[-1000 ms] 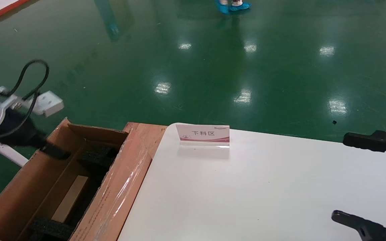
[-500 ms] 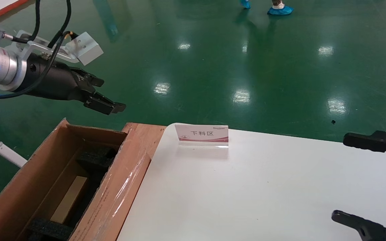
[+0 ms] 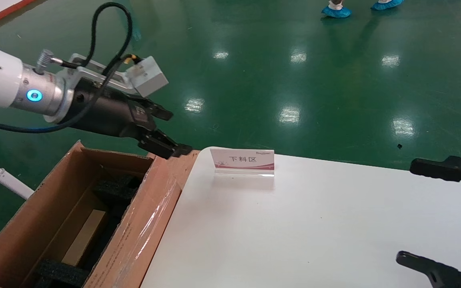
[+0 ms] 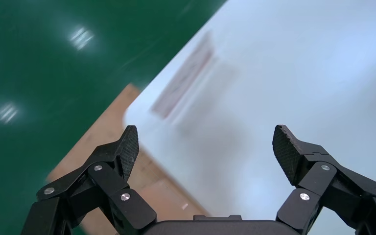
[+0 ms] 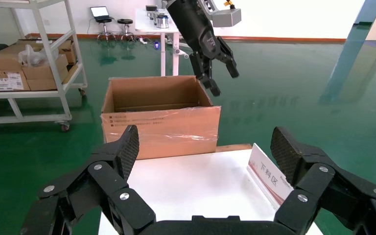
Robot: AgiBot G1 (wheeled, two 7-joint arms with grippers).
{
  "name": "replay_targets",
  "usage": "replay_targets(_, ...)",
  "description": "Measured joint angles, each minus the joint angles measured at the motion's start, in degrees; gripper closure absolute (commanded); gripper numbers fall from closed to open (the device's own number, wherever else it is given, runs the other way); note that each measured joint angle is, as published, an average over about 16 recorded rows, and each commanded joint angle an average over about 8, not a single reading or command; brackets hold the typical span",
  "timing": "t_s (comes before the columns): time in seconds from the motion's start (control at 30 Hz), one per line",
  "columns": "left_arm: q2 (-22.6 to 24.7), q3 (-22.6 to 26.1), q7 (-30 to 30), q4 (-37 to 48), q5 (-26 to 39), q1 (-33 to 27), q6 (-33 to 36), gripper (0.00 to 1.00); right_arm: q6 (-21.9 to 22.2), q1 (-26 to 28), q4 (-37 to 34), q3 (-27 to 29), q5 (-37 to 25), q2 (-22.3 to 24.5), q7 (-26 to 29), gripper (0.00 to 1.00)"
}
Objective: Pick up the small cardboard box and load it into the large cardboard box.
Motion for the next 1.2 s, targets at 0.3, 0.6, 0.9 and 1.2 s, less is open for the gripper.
replay_targets(0.3,1.41,-15.72,7.76,0.53,-5.17,13.21,4.49,0.00,0.01,0.01,0.00,-0.02,0.02,0.01,-0.01,0.00)
replay_targets(0.6,2.82,-31.36,15.48,1.06,-10.32,26.37,8.97,0.00,0.01,0.00,-0.01,-0.02,0.02,0.01,-0.02,0.00)
replay_targets(0.9,4.23,-46.99,23.20,1.60,-15.46,39.51,13.44,0.00,-0.02,-0.03,0.02,0.09,-0.05,-0.03,0.04,0.00)
replay_targets(1.2,5.64,-62.68,30.95,2.13,-20.62,52.70,17.92,0.00,-0.10,-0.08,0.07,0.28,-0.18,-0.10,0.15,0.00)
